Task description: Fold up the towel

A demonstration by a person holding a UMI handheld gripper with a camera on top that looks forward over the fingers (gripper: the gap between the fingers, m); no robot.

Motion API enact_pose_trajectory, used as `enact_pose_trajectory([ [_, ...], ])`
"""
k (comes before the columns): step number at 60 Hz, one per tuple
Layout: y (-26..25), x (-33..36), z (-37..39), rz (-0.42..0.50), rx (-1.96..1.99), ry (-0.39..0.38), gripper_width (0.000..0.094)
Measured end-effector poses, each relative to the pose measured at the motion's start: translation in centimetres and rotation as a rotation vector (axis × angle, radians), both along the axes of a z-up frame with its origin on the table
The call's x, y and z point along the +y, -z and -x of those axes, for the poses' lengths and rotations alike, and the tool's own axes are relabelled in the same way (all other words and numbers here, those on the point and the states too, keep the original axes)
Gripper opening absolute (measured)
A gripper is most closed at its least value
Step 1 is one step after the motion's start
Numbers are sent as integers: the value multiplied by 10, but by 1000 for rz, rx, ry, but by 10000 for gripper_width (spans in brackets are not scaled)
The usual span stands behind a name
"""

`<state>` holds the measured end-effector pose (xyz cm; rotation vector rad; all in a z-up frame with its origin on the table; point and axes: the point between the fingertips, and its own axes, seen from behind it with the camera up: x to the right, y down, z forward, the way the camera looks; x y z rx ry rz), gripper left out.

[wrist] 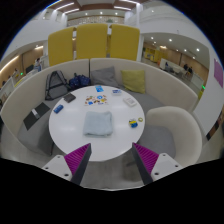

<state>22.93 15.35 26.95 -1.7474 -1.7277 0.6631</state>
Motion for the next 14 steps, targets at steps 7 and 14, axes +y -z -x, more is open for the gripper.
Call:
enact_pose_trajectory([
  [7, -6, 3, -8, -20, 28, -21, 865],
  [14, -1, 3, -9, -9, 20, -23, 868],
])
